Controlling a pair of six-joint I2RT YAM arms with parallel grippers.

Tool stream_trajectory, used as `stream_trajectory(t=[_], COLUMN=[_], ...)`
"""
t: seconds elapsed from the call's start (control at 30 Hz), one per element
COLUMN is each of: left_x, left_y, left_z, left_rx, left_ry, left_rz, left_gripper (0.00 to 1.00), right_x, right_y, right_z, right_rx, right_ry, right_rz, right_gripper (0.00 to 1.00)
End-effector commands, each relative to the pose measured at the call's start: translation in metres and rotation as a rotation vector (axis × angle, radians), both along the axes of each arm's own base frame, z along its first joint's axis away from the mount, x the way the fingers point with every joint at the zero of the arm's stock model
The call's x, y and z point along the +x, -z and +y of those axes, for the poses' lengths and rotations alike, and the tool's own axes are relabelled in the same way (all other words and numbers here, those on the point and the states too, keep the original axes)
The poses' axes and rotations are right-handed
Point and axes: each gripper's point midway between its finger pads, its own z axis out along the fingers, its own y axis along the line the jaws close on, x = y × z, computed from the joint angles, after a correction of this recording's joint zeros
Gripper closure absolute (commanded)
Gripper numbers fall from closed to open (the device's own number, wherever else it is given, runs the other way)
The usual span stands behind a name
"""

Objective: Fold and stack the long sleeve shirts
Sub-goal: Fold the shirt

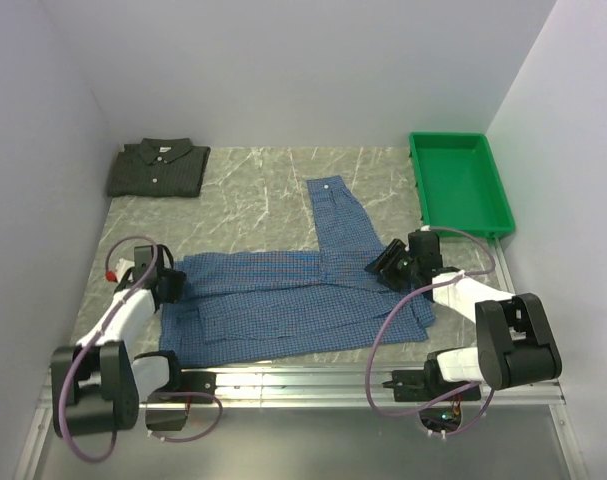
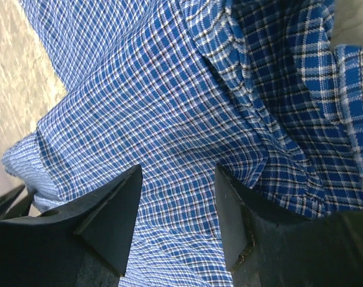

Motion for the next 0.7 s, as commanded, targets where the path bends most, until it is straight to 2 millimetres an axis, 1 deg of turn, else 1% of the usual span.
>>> stream_trajectory(t=[0.0, 0.03, 0.07, 0.1, 0.17, 0.2, 0.23, 0.27, 0.3, 0.33, 0.37, 0.4, 0.43, 0.47, 0.53, 0.57, 0.67], left_x=[-0.016, -0.02, -0.019, -0.014, -0.009, 0.002, 0.006, 0.013, 0.023, 0.028, 0.038, 0.044, 0.048, 0.055, 0.061, 0.066, 0.071], left_y=[-0.007, -0.009, -0.014, -0.026, -0.038, -0.052, -0.058, -0.066, -0.075, -0.078, -0.082, -0.083, -0.082, -0.079, -0.074, -0.067, -0.059], left_z=[0.022, 0.025, 0.027, 0.03, 0.032, 0.029, 0.028, 0.028, 0.027, 0.023, 0.023, 0.02, 0.011, 0.009, 0.002, 0.001, -0.006], left_rx=[0.045, 0.058, 0.071, 0.088, 0.123, 0.126, 0.16, 0.18, 0.193, 0.213, 0.22, 0.222, 0.209, 0.196, 0.173, 0.161, 0.134], left_ry=[-0.144, -0.149, -0.148, -0.145, -0.1, -0.056, 0.008, 0.042, 0.086, 0.162, 0.193, 0.236, 0.312, 0.334, 0.391, 0.403, 0.438], left_rz=[0.01, 0.021, 0.011, -0.021, -0.036, -0.078, -0.086, -0.108, -0.129, -0.132, -0.135, -0.136, -0.136, -0.113, -0.097, -0.073, -0.049], left_gripper=[0.6, 0.59, 0.59, 0.57, 0.54, 0.51, 0.49, 0.47, 0.43, 0.41, 0.39, 0.37, 0.37, 0.36, 0.37, 0.39, 0.44], right_x=[-0.004, -0.003, 0.0, -0.001, 0.005, 0.005, 0.007, 0.012, 0.011, 0.013, 0.017, 0.017, 0.017, 0.017, 0.018, 0.017, 0.016], right_y=[0.013, 0.012, 0.008, 0.008, -0.004, -0.007, -0.011, -0.02, -0.022, -0.025, -0.03, -0.031, -0.03, -0.03, -0.028, -0.026, -0.02], right_z=[-0.021, -0.023, -0.024, -0.028, -0.029, -0.028, -0.026, -0.025, -0.021, -0.021, -0.019, -0.017, -0.016, -0.014, -0.011, -0.009, -0.007], right_rx=[-0.101, -0.114, -0.125, -0.147, -0.168, -0.173, -0.189, -0.196, -0.207, -0.229, -0.233, -0.237, -0.237, -0.235, -0.226, -0.221, -0.216], right_ry=[0.057, 0.052, 0.052, 0.054, 0.033, 0.015, -0.017, -0.032, -0.054, -0.073, -0.083, -0.099, -0.112, -0.117, -0.126, -0.128, -0.138], right_rz=[0.053, 0.048, 0.037, 0.041, 0.005, -0.001, -0.022, -0.045, -0.046, -0.057, -0.072, -0.074, -0.075, -0.075, -0.075, -0.072, -0.062], right_gripper=[0.41, 0.41, 0.41, 0.41, 0.41, 0.41, 0.4, 0.4, 0.4, 0.4, 0.4, 0.4, 0.4, 0.4, 0.4, 0.4, 0.4])
